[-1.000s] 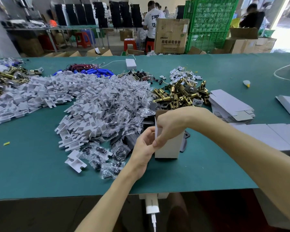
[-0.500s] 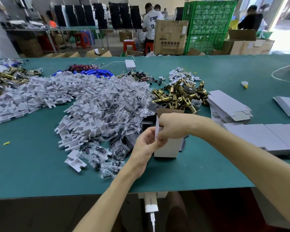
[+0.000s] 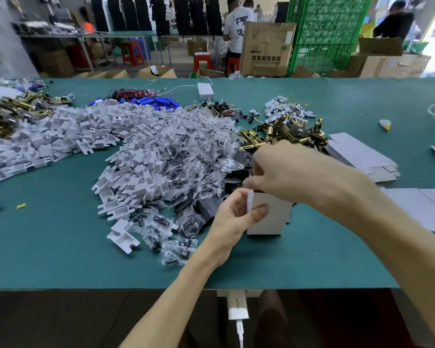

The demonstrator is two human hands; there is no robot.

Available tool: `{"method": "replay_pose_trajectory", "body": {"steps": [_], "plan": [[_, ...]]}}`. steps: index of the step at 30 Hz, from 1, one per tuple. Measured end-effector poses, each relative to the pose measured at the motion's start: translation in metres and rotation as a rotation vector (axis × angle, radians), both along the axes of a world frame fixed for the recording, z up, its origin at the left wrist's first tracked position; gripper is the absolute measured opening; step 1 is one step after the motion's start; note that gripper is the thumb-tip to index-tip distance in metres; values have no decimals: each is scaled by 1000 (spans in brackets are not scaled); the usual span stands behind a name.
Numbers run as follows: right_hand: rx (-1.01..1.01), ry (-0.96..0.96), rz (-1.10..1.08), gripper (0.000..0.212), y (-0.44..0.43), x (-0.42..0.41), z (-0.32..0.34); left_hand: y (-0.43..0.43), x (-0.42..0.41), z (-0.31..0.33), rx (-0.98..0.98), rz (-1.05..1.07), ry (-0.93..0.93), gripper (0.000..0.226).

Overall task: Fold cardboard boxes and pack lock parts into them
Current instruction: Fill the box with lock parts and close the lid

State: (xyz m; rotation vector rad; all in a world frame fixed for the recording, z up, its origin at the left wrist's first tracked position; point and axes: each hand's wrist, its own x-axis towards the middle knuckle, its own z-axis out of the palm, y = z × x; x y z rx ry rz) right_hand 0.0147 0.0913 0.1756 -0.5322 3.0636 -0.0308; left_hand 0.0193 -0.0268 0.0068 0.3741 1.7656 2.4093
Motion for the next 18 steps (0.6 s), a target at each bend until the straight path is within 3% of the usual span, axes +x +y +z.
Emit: {"method": "replay_pose_trajectory", "body": {"steps": [4, 8, 11, 15, 18], "plan": [[-178, 187, 11, 30, 1, -7, 9, 1, -1, -2, -71, 37, -5, 36], [-295, 249, -23, 20, 3, -21, 8, 3, -1, -3, -121, 37, -9, 37], [-282, 258, 29, 17, -9, -23, -1, 4, -2, -2, -131, 56, -25, 36], [-204, 336, 166, 5, -52, -19, -30, 5, -1, -4, -220, 101, 1, 16], [-181, 292, 253, 14, -89, -29, -60, 3, 3, -9, -254, 126, 10, 17]]}}
